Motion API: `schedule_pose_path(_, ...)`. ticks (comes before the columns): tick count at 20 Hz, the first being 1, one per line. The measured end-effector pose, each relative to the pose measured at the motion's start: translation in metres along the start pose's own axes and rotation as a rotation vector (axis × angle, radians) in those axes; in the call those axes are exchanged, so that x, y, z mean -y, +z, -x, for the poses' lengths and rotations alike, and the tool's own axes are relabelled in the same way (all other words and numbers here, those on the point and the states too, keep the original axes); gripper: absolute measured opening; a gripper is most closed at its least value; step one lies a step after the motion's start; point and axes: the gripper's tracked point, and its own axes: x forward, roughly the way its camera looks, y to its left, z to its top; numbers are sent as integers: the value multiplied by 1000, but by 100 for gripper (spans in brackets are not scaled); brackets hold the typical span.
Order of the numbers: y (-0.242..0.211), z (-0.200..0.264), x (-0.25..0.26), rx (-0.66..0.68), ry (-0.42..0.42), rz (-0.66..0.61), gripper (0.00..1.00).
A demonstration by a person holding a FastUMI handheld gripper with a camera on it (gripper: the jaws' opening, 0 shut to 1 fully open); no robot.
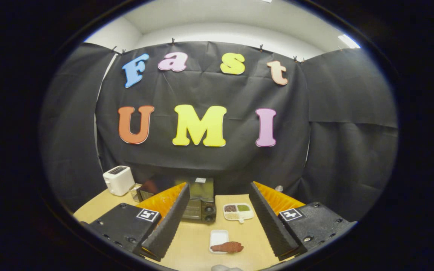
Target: Open the toaster oven, put the food inside, and close the toaster oven door.
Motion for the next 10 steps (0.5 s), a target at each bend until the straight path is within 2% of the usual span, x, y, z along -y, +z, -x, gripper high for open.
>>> schedule_pose_path(10, -82, -134, -121, -122, 105, -3, 100)
